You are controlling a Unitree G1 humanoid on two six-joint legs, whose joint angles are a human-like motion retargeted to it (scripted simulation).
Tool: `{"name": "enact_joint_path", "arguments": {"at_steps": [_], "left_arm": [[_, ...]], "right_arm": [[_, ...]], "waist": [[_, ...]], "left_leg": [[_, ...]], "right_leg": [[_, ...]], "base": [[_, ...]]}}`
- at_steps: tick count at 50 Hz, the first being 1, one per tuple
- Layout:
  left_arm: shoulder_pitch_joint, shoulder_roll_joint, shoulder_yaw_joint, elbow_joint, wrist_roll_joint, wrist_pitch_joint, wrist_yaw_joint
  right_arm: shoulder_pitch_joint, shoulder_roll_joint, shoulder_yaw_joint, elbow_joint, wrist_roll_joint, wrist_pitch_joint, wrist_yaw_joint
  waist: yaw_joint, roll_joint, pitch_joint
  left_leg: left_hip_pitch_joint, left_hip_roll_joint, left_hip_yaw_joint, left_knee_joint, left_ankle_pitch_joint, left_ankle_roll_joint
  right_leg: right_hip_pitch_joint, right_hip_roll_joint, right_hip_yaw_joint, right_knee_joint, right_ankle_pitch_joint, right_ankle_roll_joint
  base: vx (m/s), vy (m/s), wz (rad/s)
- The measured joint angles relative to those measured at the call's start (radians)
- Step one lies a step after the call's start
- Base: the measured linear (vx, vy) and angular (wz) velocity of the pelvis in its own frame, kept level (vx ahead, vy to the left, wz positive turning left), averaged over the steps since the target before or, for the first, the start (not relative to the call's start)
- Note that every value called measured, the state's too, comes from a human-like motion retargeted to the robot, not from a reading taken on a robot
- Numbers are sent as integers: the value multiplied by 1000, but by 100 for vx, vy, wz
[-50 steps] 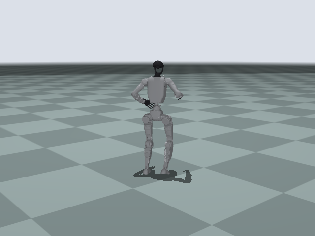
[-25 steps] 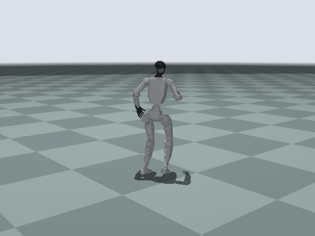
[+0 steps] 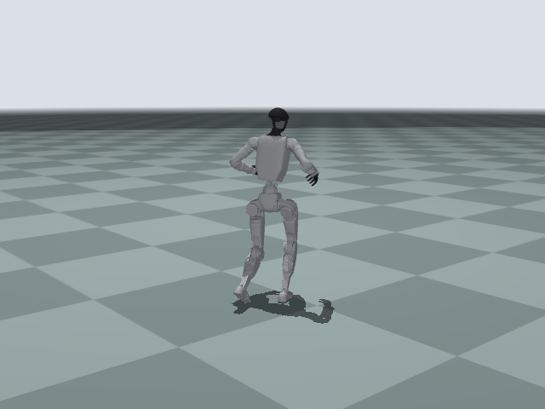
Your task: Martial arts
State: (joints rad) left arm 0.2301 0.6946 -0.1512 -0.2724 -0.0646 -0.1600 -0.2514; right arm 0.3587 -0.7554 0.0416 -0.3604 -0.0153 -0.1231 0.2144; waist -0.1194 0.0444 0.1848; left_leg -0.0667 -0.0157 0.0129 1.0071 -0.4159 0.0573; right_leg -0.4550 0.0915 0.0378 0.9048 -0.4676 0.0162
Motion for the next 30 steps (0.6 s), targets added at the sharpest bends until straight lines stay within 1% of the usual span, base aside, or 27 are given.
{"name": "enact_joint_path", "arguments": {"at_steps": [2, 3, 5, 7, 10, 12, 13, 15, 17, 20, 22, 24, 25, 27, 30], "left_arm": [[-33, 13, -13, -67, -74, 14, -47], [-41, 20, -16, -99, -112, 18, -65], [-44, 28, -8, -156, -189, 22, -88], [-23, 17, 18, -190, -245, 11, -82], [15, -16, 73, -216, -291, -14, -55], [22, -32, 102, -220, -297, -29, -26], [20, -35, 111, -219, -292, -36, -8], [21, -37, 120, -224, -276, -46, 25], [11, -23, 114, -220, -245, -46, 54], [-10, 15, 84, -188, -167, -30, 77], [-22, 30, 53, -119, -93, -11, 94], [-23, 21, 19, 12, -19, 12, 109], [-25, 7, 1, 101, 17, 22, 114], [-5, -48, -42, 331, 72, 44, 127], [42, -145, -93, 727, 118, 84, 161]], "right_arm": [[19, -14, -7, 2, 44, 8, 25], [33, -12, -16, 7, 68, 12, 31], [68, 18, -47, 36, 120, 13, 22], [113, 81, -86, 89, 155, 2, -9], [171, 163, -129, 171, 183, -19, -69], [193, 184, -142, 203, 194, -29, -105], [203, 188, -146, 208, 198, -33, -121], [228, 194, -155, 196, 207, -39, -136], [237, 192, -162, 143, 225, -48, -141], [213, 187, -170, 14, 258, -63, -132], [164, 178, -175, -78, 264, -77, -141], [86, 150, -190, -157, 233, -93, -175], [35, 126, -200, -192, 207, -100, -201], [-80, 46, -227, -242, 117, -113, -289], [-251, -126, -275, -269, -34, -109, -446]], "waist": [[0, 30, -8], [5, 39, -17], [24, 51, -44], [59, 60, -68], [83, 66, -91], [70, 55, -98], [58, 48, -98], [35, 38, -101], [6, 14, -90], [-31, -41, -52], [-38, -78, -29], [-22, -106, -23], [-7, -115, -26], [37, -130, -53], [119, -163, -99]], "left_leg": [[-132, 45, 45, 216, 45, 11], [-197, 59, 69, 288, 44, 26], [-310, 70, 111, 336, 30, 52], [-352, 62, 136, 214, 33, 53], [-314, 9, 126, -147, 95, 15], [-249, -43, 100, -399, 187, -19], [-216, -64, 86, -495, 228, -34], [-181, -86, 64, -564, 249, -42], [-145, -117, 34, -563, 211, -19], [-111, -167, -19, -482, 58, 59], [-117, -195, -62, -409, -42, 110], [-135, -208, -100, -364, -73, 129], [-147, -211, -117, -357, -70, 130], [-170, -216, -149, -375, -8, 98], [-210, -219, -177, -390, 107, 25]], "right_leg": [[21, 11, -8, -26, -9, -3], [38, 7, -5, -55, 6, 5], [87, -8, 17, -151, 84, 44], [152, -49, -5, -264, 241, 83], [233, -103, -36, -378, 502, 148], [253, -143, -52, -384, 589, 178], [254, -161, -62, -367, 604, 184], [242, -189, -87, -295, 596, 178], [223, -226, -97, -173, 528, 160], [166, -301, -103, 95, 421, 129], [111, -332, -99, 264, 386, 114], [55, -333, -102, 365, 359, 100], [26, -326, -107, 391, 348, 91], [-5, -299, -129, 352, 326, 75], [8, -235, -143, 154, 303, 69]], "base": [[55, 4, 31], [56, 8, 29], [56, 12, 17], [54, 16, -19], [49, 19, -16], [41, 19, 21], [36, 18, 36], [31, 17, 45], [24, 14, 66], [18, 9, 92], [12, 1, 110], [8, -5, 105], [6, -10, 93], [4, -14, 84], [0, -16, 81]]}}
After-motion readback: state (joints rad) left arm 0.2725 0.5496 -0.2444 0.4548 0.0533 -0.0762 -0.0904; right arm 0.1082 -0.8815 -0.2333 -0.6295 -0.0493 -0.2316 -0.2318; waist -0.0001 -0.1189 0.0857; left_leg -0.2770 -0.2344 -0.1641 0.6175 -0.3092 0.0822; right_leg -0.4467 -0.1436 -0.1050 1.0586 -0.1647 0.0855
